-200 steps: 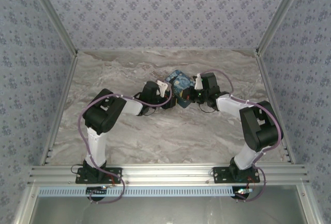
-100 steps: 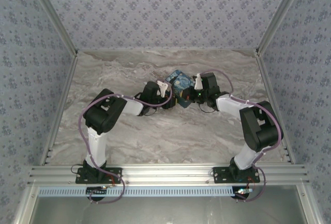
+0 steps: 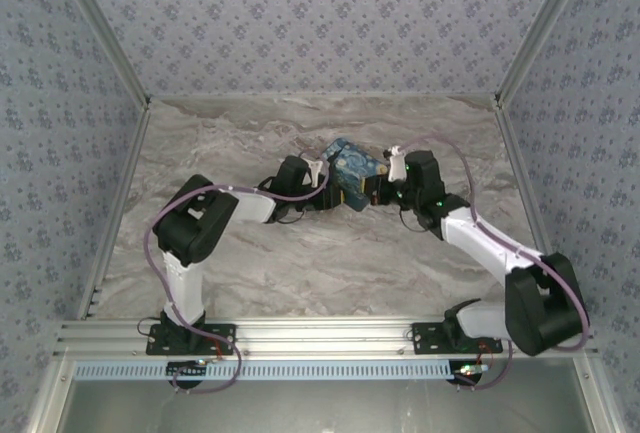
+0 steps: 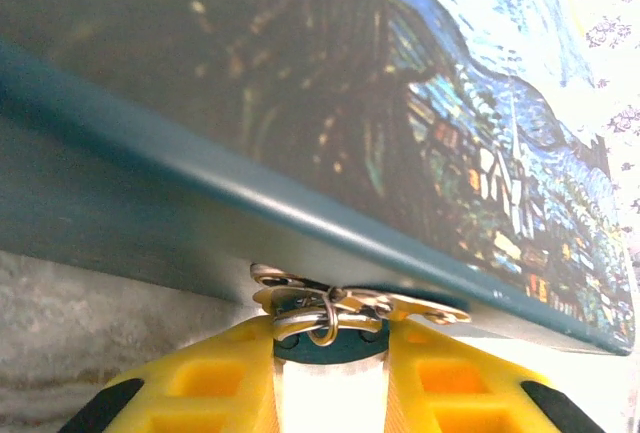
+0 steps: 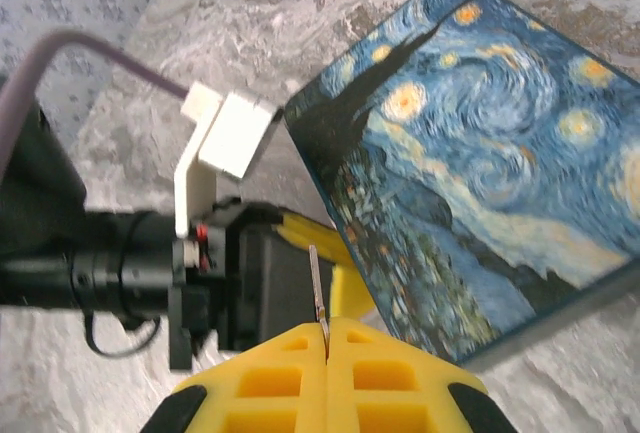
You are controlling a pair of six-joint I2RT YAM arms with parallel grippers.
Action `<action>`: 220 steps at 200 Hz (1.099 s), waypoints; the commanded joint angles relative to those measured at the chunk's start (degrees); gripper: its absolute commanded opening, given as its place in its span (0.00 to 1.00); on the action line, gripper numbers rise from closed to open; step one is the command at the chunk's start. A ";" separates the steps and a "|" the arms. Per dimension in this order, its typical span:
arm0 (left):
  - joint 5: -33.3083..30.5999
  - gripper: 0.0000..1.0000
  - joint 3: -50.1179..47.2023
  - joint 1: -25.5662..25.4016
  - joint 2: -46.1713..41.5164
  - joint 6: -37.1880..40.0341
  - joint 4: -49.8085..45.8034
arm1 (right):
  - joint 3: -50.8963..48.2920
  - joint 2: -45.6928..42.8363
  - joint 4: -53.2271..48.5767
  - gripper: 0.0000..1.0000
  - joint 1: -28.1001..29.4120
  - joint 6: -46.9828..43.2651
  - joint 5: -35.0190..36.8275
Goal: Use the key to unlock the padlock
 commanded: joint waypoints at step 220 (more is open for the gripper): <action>7.25 0.15 7.59 -1.70 -6.72 -17.13 -12.19 | -9.92 5.82 11.16 0.00 8.74 -20.80 11.97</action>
